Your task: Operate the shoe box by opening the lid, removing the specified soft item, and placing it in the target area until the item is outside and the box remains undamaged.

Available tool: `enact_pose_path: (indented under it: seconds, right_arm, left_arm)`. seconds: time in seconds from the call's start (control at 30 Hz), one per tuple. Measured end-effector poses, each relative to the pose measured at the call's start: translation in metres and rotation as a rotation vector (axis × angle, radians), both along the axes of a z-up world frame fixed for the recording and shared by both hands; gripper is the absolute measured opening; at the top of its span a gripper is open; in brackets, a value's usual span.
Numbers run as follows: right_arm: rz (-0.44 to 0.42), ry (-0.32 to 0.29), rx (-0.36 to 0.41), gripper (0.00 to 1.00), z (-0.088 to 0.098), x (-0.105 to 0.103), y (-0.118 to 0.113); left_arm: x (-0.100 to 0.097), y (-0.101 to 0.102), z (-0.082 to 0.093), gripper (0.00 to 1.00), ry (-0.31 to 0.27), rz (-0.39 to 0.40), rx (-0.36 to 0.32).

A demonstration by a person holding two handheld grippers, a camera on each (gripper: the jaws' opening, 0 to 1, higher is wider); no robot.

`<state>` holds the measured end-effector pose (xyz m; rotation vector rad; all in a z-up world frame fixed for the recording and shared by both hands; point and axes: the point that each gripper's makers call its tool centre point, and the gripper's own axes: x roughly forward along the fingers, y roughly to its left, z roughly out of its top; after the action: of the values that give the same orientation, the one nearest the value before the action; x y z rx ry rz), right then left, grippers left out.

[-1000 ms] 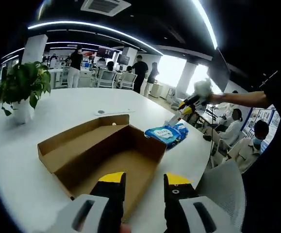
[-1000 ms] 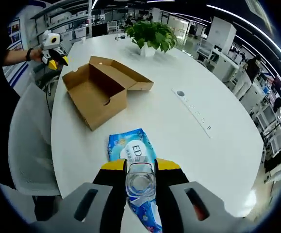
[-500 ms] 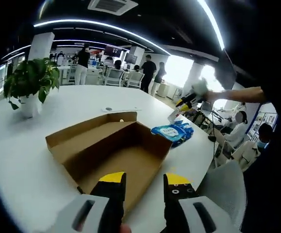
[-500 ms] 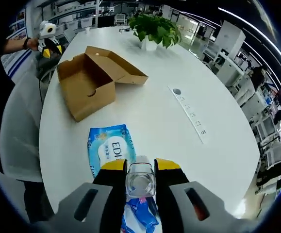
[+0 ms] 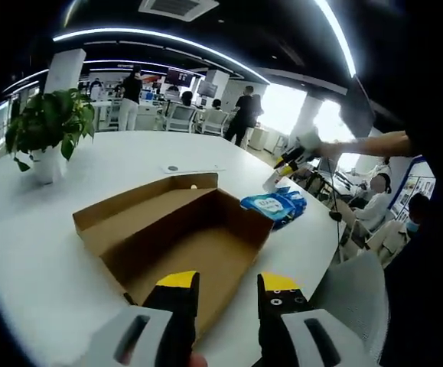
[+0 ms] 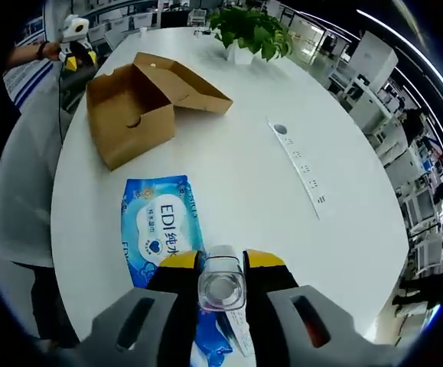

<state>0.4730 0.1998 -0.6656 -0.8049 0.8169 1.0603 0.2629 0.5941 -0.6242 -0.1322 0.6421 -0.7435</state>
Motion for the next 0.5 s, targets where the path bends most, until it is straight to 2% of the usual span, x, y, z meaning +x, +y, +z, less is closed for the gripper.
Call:
enact_pose_path:
  seconds: [0.13,0.5]
  right_arm:
    - [0.014,0.011,-0.021,0.19,-0.011,0.006,-0.003]
    - [0.041,0.051,-0.058,0.19,-0.029,0.006,-0.005]
  left_arm:
    - [0.0,0.0,-0.001,0.31,0.005,0.0,0.004]
    - [0.001,-0.001,-0.004,0.31,0.015,-0.008,0.012]
